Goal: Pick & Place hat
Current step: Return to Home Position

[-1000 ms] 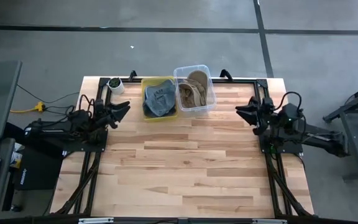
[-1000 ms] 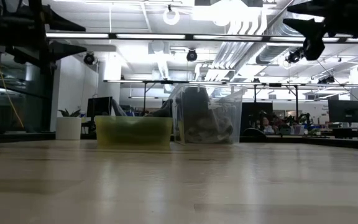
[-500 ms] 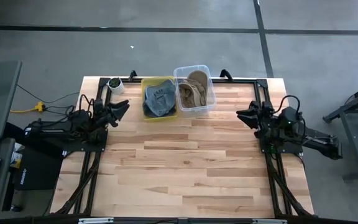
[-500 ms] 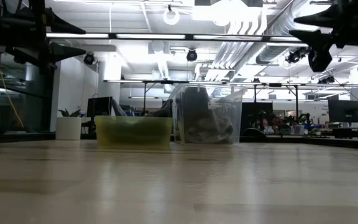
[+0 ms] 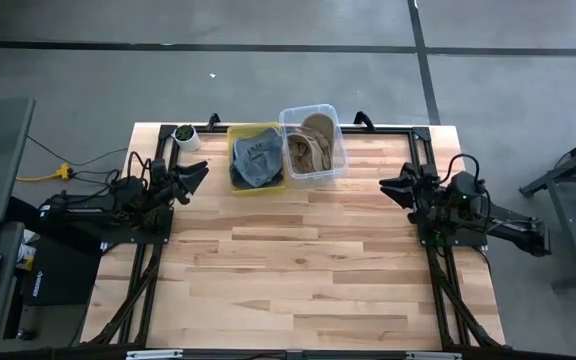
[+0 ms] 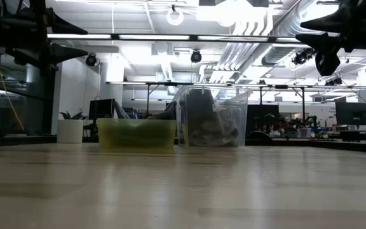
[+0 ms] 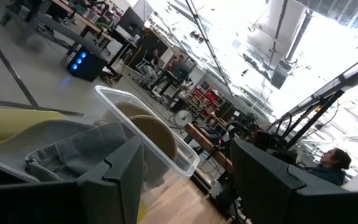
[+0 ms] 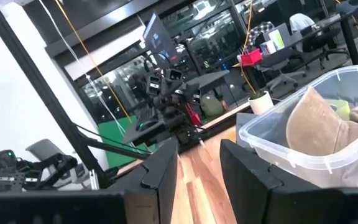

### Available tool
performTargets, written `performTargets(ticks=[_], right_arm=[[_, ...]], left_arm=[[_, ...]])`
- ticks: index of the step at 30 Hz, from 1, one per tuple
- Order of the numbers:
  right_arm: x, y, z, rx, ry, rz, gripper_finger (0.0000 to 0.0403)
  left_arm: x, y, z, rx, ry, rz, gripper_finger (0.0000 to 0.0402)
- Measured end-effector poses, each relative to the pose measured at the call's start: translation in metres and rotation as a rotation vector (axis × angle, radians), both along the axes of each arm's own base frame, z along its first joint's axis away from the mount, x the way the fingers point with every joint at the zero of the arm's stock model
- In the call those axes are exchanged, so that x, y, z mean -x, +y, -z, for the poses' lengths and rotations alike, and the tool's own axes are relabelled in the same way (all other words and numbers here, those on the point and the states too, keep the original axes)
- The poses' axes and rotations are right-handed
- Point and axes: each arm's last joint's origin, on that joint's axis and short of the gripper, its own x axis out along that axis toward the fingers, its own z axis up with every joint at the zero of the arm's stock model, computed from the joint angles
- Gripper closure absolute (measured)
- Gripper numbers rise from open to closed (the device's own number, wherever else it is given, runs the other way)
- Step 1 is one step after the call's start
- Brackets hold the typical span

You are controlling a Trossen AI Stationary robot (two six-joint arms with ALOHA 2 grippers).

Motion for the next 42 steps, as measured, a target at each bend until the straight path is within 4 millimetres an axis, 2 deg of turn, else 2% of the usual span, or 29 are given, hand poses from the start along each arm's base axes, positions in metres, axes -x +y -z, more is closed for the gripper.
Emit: performTargets(ticks=[5, 12, 17, 20, 26, 34, 42], right_arm=[[0.0, 0.0, 0.001, 0.023, 0.015, 0.003, 0.0286], [-0.001, 0.002, 0.004, -0.038, 0.043, -0.068, 0.0286], [-0.001, 0.002, 0.005, -0.012, 0.052, -0.079, 0.0286], [-0.001, 0.0, 0.006, 0.022, 0.068, 0.0, 0.0286], [-0.001, -0.004, 0.011, 0.253, 0.172, 0.148, 0.0286], [0.002, -0.011, 0.011, 0.146, 0.171, 0.393, 0.0286], [0.003, -0.012, 0.006, 0.296, 0.177, 0.483, 0.0286]], left_arm=[[0.0, 0.0, 0.0, 0.005, -0.001, -0.009, 0.02], [0.0, 0.0, 0.0, 0.002, -0.001, 0.003, 0.02], [-0.001, 0.0, 0.005, -0.001, 0.056, -0.007, 0.02], [-0.001, 0.001, 0.011, -0.014, 0.134, -0.039, 0.02], [-0.001, 0.002, 0.017, -0.144, 0.283, -0.087, 0.02], [-0.001, 0.002, 0.011, -0.285, 0.322, -0.118, 0.02], [-0.005, 0.003, 0.029, -0.245, 0.37, -0.155, 0.02]])
